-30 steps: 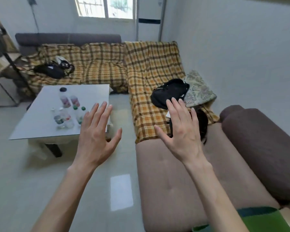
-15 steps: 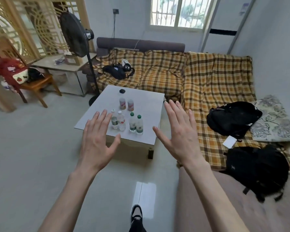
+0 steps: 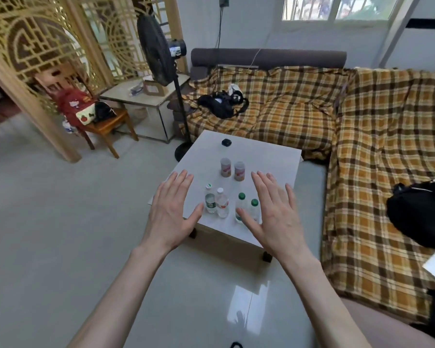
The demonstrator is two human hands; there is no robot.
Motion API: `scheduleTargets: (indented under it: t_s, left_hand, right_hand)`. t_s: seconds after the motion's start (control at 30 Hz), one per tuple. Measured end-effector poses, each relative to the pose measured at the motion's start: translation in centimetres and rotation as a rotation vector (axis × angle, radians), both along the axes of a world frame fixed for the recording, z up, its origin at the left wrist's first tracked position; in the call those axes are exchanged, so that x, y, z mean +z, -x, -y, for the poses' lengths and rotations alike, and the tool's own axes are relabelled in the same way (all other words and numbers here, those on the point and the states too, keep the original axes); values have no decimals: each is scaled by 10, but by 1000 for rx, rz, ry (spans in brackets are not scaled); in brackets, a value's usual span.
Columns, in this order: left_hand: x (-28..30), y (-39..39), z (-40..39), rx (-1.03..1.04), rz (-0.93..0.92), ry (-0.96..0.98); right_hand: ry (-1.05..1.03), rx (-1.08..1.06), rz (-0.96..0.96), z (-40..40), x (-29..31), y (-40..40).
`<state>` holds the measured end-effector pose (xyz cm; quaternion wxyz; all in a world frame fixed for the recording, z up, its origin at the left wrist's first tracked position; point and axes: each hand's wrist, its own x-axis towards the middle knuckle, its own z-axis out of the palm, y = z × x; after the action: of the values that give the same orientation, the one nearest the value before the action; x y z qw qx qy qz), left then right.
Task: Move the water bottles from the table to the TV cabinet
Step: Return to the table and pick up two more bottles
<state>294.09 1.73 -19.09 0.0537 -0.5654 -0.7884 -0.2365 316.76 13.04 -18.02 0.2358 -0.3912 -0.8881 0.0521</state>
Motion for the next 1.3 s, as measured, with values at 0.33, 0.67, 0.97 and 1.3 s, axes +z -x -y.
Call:
scheduleTargets:
  t_s: [0.33, 0.67, 0.97, 1.3]
  left_hand:
    - [-51, 79, -71, 30, 126, 66]
    - [-133, 179, -173, -71, 231, 206]
    - [-207, 215, -241, -195, 358, 428]
    - [-269, 228, -294, -248, 338, 617]
  right_hand:
    - [103, 49, 142, -78, -46, 95]
    - [240, 10, 262, -154, -108, 201]
    - [461, -91, 386, -195, -181, 257]
    - [568, -171, 528, -241, -242, 295]
